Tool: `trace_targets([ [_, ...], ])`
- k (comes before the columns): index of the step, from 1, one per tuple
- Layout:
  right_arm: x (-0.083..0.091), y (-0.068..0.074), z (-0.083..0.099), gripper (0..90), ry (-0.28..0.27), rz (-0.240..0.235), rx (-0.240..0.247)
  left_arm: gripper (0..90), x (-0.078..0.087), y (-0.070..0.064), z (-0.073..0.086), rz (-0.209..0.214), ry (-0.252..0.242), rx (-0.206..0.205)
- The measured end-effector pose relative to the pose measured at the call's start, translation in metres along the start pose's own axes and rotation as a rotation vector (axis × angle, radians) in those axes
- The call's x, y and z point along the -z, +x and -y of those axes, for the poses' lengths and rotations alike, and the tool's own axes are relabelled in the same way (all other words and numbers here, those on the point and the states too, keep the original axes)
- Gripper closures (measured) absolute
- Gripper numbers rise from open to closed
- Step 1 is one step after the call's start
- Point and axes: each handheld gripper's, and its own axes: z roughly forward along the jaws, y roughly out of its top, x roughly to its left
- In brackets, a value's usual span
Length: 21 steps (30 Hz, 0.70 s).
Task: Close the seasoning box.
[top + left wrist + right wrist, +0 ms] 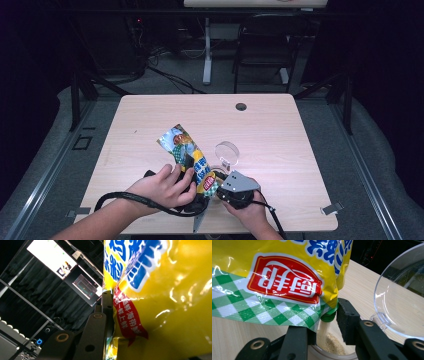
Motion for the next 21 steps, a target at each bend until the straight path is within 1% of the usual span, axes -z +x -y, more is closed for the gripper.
trace_targets([
  [7,0.0001,-0.0014,-0.0002,70.4,-0.003,-0.013,-0.02,86.4,0.0001,0.0004,-0.0002,-0.001,0.0,-0.001],
  [11,0.0003,-0.0014,-0.0002,70.4,0.003,-0.017,-0.026,86.4,0.0002,0.0003,-0.0008,-0.001,-0.002,0.0],
  [13,0.0007,-0.0017,-0.0002,70.4,0.01,-0.014,-0.022,86.4,0.0004,0.0005,-0.0009,-0.001,-0.001,-0.003],
  [14,0.0004,-0.0015,-0.0001,70.4,0.004,-0.019,-0.029,86.4,0.0004,0.0006,-0.0009,-0.001,-0.002,-0.002],
  [21,0.0015,-0.0027,-0.0003,70.4,0.013,-0.018,-0.033,86.4,0.0004,0.0013,-0.0014,-0.003,-0.002,-0.005],
])
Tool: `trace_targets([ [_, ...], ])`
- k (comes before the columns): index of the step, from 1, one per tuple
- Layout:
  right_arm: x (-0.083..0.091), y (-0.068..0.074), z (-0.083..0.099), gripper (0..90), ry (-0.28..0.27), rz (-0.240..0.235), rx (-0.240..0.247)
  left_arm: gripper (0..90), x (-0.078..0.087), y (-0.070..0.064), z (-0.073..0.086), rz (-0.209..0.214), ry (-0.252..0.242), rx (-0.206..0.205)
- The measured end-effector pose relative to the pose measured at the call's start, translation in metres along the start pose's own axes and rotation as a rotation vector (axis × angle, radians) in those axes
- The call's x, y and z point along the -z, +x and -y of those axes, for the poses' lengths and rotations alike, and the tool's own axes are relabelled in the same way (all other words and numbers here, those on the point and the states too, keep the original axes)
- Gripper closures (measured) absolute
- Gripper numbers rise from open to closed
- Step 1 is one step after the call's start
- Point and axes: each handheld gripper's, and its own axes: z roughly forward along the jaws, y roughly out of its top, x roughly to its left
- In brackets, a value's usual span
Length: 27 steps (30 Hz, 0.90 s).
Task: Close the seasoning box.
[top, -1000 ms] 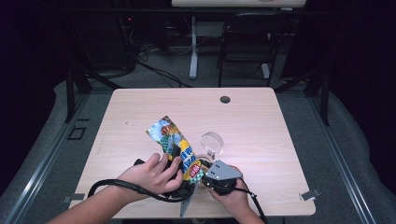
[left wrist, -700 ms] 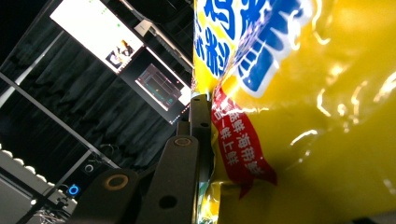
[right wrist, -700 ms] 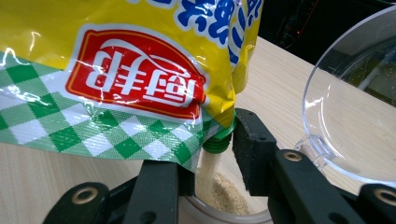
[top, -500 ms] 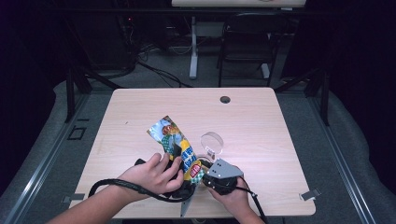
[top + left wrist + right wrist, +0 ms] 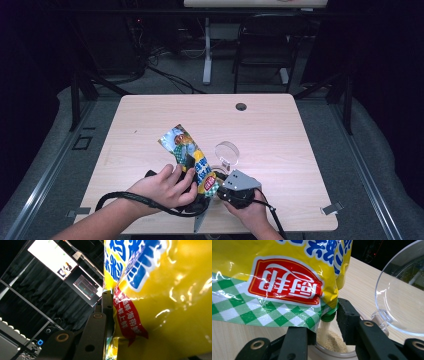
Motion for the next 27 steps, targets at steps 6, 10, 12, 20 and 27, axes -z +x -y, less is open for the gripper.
trace_targets([
  [6,0.0004,-0.0004,-0.0001,70.4,-0.01,-0.008,-0.012,86.4,0.0003,0.0009,-0.0001,-0.004,-0.001,-0.002],
  [10,0.0009,-0.0007,-0.0001,70.4,-0.004,-0.007,-0.012,86.4,0.0005,0.0015,-0.0007,-0.005,-0.001,-0.007],
  [12,0.0012,-0.0007,-0.0001,70.4,-0.001,-0.003,-0.011,86.4,0.0007,0.0017,-0.0012,-0.008,0.002,-0.009],
  [20,0.0019,-0.0014,-0.0002,70.4,-0.002,-0.005,-0.02,86.4,0.0009,0.0041,-0.0025,-0.011,0.006,-0.026],
  [27,0.0014,-0.0016,-0.0001,70.4,0.003,-0.001,-0.01,86.4,0.0017,0.0046,-0.0036,-0.017,0.007,-0.034],
])
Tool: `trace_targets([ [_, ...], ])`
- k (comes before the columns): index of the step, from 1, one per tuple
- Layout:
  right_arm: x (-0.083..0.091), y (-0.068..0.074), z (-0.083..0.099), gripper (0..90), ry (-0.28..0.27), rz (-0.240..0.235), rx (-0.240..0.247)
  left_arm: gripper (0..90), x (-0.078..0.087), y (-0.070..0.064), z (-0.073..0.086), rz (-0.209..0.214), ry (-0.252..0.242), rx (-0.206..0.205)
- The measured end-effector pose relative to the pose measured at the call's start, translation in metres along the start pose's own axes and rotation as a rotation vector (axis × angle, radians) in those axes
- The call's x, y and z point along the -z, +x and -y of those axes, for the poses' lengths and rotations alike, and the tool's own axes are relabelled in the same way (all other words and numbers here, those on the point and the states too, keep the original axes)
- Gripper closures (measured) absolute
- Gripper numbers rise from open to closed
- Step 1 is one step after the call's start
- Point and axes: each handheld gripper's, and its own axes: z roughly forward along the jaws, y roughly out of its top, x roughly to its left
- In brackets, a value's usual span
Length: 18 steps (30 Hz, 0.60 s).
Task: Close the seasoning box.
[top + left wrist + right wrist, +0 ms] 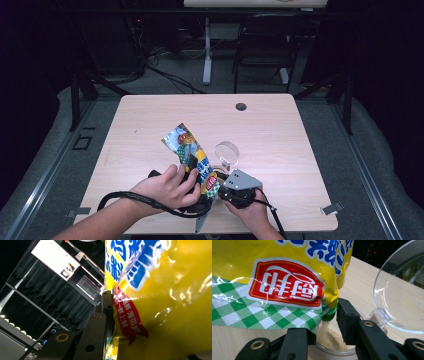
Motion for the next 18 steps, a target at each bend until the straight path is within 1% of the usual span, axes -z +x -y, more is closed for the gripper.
trace_targets([
  [4,-0.0005,0.0,0.0,70.4,0.002,-0.002,0.001,86.4,0.0002,0.0001,-0.0006,-0.006,0.002,-0.005],
  [14,-0.0012,0.0006,0.0,70.5,0.006,-0.003,-0.002,86.4,0.0003,0.0,-0.0005,-0.002,0.003,-0.007],
  [18,-0.0008,0.0007,-0.0002,70.4,0.0,-0.009,-0.005,86.4,0.0009,0.0005,-0.0004,-0.001,0.001,-0.006],
])
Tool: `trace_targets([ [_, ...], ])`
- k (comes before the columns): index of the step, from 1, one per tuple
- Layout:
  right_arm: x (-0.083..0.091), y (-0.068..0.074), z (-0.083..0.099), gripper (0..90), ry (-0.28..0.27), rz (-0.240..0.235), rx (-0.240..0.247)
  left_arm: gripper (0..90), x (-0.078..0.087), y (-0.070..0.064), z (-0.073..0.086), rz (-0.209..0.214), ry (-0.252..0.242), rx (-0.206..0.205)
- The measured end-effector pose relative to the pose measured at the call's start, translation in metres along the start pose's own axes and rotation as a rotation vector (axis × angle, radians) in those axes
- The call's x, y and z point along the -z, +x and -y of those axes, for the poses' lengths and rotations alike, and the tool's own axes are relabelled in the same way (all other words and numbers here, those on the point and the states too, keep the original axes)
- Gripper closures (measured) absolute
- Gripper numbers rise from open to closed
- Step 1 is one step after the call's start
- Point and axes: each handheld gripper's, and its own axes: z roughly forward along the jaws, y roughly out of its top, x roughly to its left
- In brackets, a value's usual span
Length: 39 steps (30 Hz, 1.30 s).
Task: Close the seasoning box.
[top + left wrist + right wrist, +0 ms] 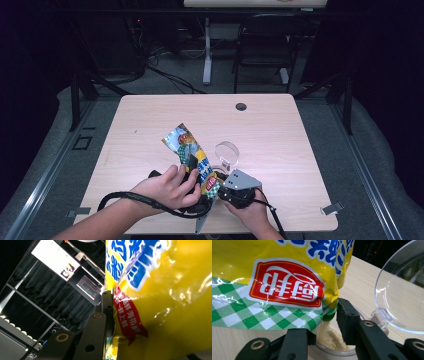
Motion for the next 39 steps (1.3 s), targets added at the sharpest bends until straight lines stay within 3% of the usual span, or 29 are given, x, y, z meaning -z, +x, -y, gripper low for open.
trace_targets([
  [29,0.0056,-0.0015,-0.0017,70.4,0.012,0.003,-0.026,86.3,0.0005,0.0041,-0.0005,-0.013,-0.006,0.001],
  [39,0.0054,-0.0012,-0.0019,70.4,0.01,0.009,-0.024,86.4,-0.0007,0.0012,0.0018,0.006,-0.018,0.054],
])
